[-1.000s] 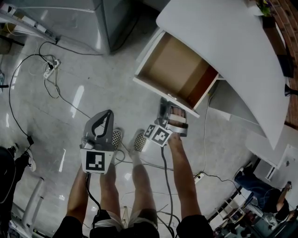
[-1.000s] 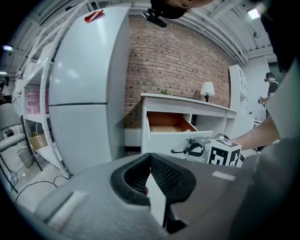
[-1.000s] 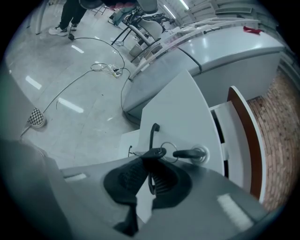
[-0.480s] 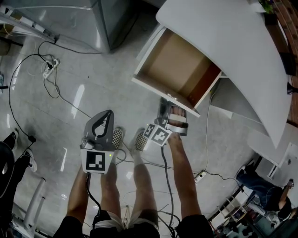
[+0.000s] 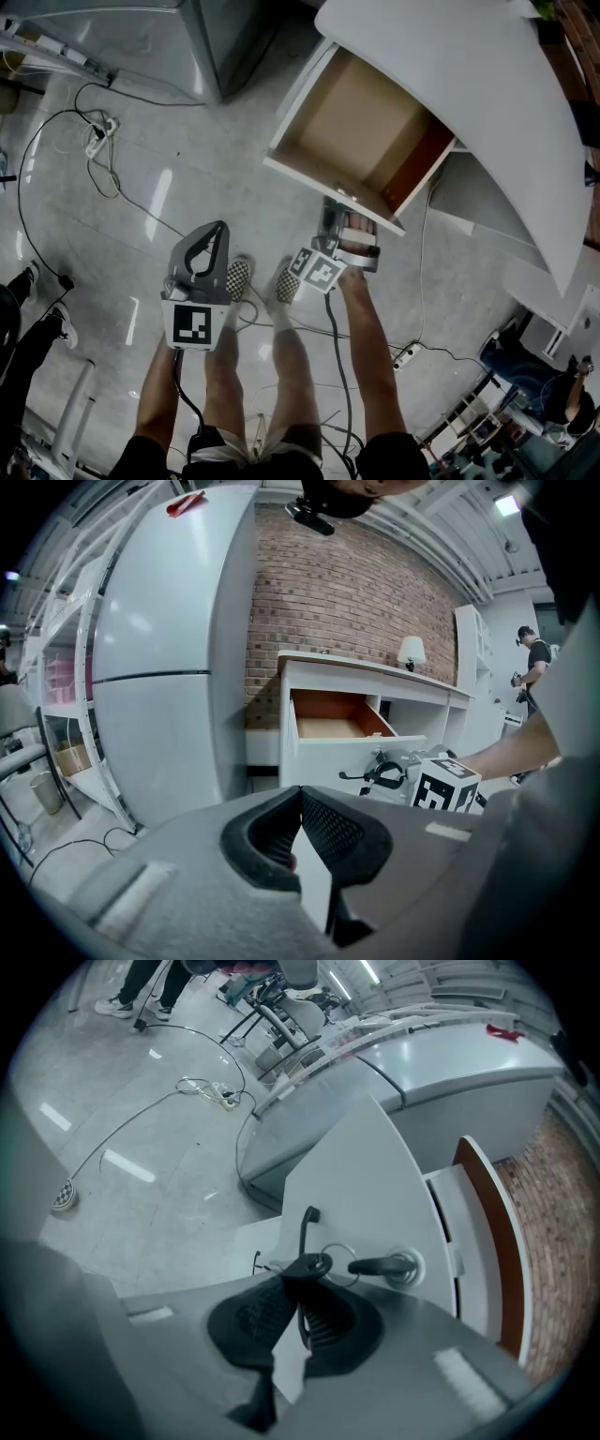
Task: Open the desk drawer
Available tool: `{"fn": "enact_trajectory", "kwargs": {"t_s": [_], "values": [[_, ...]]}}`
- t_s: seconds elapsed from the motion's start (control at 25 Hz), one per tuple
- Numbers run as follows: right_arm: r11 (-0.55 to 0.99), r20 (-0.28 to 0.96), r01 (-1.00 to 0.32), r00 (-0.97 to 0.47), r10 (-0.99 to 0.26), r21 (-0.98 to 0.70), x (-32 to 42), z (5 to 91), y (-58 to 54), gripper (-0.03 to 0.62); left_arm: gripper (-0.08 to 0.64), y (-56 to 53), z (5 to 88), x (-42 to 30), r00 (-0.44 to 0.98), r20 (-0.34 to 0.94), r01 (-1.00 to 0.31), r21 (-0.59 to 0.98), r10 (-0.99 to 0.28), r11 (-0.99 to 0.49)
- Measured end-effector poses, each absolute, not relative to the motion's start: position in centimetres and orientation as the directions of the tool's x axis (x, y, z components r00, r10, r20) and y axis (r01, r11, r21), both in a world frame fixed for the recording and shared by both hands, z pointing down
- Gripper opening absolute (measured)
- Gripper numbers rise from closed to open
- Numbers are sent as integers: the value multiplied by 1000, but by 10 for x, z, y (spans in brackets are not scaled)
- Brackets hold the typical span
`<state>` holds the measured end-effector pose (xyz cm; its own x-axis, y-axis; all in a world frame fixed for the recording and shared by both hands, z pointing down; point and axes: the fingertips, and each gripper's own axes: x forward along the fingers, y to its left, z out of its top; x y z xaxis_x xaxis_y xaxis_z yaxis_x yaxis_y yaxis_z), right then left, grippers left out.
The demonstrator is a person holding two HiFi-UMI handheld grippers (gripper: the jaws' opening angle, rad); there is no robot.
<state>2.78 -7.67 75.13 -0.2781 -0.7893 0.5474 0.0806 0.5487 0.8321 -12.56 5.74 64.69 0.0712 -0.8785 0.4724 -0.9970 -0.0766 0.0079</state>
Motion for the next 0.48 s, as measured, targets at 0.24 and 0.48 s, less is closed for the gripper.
{"fn": "enact_trajectory", "kwargs": {"t_s": [0.24, 0.48], "values": [[536, 534, 73, -279, -798, 841, 29, 756, -78, 17, 11, 57, 653, -123, 76, 465, -997, 14, -882, -78], [521, 517, 67, -280, -809, 851, 29, 758, -79, 17, 11, 59, 659, -121, 81, 482, -996, 7, -873, -89]]}}
